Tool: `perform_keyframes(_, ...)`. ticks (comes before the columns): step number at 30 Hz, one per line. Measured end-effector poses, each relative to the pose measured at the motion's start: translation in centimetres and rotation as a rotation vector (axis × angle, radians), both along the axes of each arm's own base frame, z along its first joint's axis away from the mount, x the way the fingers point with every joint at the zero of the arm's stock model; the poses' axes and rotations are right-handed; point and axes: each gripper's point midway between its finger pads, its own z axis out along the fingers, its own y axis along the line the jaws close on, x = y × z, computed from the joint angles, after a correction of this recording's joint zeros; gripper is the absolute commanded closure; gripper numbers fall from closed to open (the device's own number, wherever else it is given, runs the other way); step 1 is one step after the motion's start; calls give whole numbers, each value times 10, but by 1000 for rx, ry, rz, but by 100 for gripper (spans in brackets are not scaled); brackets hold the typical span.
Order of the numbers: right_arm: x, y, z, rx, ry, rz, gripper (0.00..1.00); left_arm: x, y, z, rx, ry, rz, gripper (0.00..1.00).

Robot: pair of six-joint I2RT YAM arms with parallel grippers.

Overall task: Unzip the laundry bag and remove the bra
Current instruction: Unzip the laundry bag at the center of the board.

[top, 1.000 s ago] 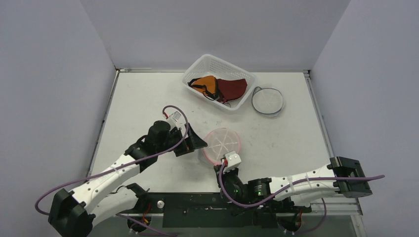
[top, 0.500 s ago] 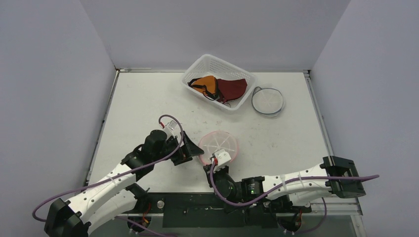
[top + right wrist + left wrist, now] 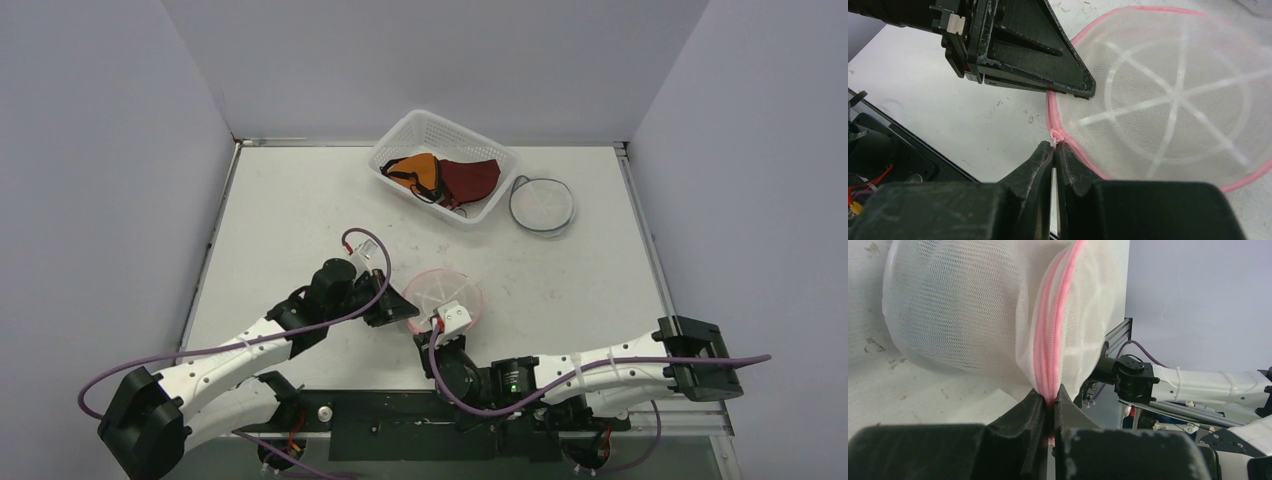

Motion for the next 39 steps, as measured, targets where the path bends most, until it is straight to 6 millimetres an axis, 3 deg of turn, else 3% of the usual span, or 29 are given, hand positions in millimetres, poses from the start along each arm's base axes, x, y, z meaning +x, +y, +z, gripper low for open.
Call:
perform_keyframes(9,2,-15,6,10,15,-37,95,6,1,6,-10,-16,9,100)
perform_keyframes(25,7,-65,-2,22,62,-152,95,15,8,7,-11,-29,23,100)
perform_keyframes(26,7,-67,-1,25,62,-155,95,15,8,7,-11,-29,22,96)
perform_keyframes(27,7,-68,-1,27,61,-157,95,16,8,8,-10,-30,20,84)
perform_keyframes(29,6,-69,-2,27,58,-154,95,19,7,8,-5,-36,9,43)
perform_keyframes(32,7,-71,-6,8,48,-154,95,22,6,10,9,-42,0,7)
perform_keyframes(33,7,-69,-6,6,43,-152,95,22,7,10,14,-45,-1,2)
perform_keyframes(39,6,-51,-15,-46,16,-118,95,8,24,18,45,-54,14,4)
